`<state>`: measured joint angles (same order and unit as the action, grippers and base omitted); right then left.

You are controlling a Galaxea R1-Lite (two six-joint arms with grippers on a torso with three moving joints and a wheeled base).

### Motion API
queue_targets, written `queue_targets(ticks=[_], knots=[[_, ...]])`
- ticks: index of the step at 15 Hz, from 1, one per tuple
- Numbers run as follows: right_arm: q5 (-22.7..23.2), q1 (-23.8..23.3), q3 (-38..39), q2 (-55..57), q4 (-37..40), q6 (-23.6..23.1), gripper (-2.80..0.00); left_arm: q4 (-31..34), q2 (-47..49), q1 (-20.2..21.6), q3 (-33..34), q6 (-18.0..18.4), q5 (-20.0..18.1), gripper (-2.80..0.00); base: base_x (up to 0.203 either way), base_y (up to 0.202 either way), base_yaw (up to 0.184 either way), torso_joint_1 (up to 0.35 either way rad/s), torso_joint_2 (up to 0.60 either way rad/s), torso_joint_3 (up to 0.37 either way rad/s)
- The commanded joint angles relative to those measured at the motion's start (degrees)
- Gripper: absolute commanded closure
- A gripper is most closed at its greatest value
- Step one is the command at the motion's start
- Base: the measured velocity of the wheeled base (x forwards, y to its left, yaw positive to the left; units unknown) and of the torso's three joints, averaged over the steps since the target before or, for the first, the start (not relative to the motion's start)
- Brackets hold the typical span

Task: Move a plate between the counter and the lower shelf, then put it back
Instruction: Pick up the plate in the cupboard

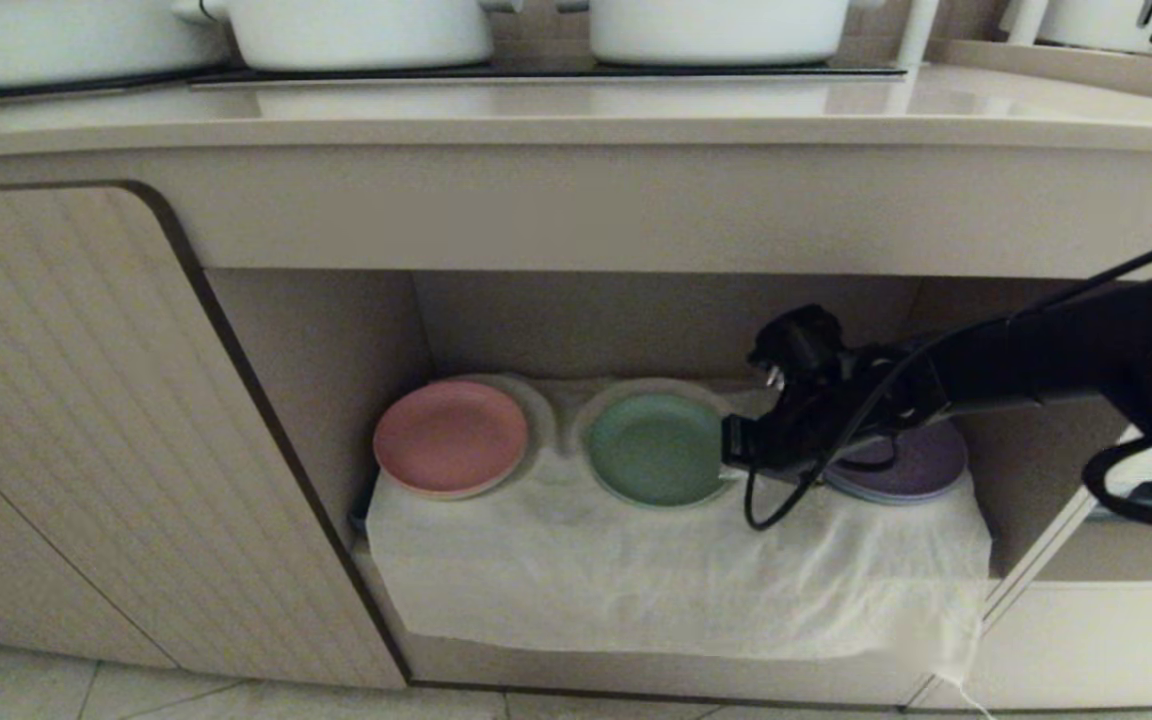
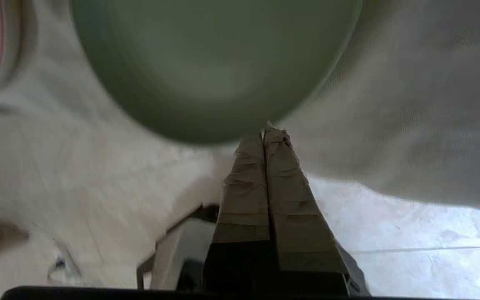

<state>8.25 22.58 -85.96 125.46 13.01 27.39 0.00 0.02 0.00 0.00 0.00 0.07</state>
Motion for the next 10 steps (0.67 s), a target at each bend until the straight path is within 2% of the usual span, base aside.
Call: queue_targets(ticks=[1, 10], knots=[[-0.97, 0.01, -1.57, 1.33, 0.09, 0.59, 0.0, 0.0, -0.02, 0.0, 0.0, -0.09, 0.01, 0.0, 0.0, 0.0, 0.0, 0.0, 0.0, 0.0], [-1.66, -2.01, -2.47, 3.04, -0.61, 1.03, 0.0, 0.0, -0.02, 0.0, 0.0, 0.0, 0.01, 0.0, 0.0, 0.0, 0.0, 0.0, 0.0, 0.0]])
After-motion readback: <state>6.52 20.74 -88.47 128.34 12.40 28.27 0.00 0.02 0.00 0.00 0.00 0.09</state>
